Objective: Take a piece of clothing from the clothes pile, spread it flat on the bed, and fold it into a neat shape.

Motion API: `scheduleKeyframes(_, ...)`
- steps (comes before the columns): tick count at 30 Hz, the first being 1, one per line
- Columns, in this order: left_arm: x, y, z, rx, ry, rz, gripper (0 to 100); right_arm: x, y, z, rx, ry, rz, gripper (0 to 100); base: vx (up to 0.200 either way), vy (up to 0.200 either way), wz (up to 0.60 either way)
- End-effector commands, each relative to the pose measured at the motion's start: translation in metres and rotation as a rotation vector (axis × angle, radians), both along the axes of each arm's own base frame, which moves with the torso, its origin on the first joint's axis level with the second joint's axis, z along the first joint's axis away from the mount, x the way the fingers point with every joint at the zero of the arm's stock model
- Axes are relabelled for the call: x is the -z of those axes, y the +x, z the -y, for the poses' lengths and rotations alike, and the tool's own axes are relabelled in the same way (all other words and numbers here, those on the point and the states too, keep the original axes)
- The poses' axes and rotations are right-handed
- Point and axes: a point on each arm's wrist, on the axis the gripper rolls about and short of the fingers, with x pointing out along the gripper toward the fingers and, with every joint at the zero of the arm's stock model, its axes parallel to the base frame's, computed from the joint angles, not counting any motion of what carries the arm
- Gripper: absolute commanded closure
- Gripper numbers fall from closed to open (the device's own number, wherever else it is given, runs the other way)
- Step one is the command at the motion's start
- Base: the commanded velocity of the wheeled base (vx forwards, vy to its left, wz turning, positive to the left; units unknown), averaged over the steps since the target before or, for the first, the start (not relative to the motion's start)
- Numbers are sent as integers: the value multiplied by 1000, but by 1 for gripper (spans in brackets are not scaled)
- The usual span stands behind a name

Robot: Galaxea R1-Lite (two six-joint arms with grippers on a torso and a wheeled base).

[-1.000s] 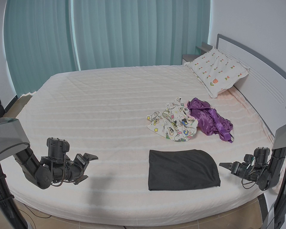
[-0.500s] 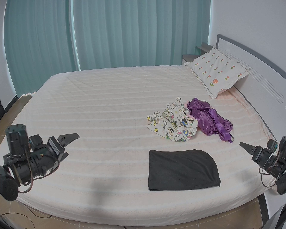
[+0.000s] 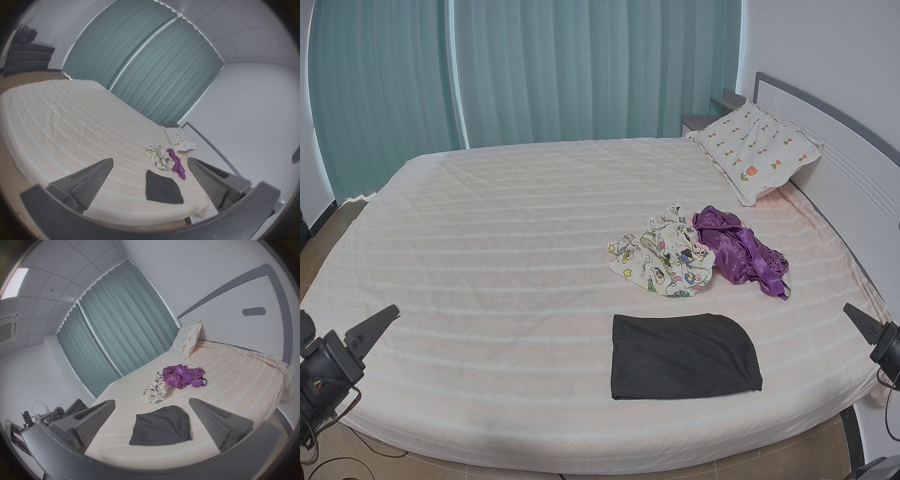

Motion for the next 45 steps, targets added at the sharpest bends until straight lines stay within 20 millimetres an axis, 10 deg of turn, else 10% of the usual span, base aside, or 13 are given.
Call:
scheduleKeyframes(1,13,-75,-14,-16,132,169,0,-1,-63,-14,-28,-55,129,0,0,0,0)
scheduleKeyframes(15,39,-123,-22,-75,244,216,0,44,-142,-22,-230,-250,194,0,0,0,0)
scheduleKeyframes(45,52,-132,-25,-516,684,241,0,54,-136,-17,16,-335,166,0,0,0,0)
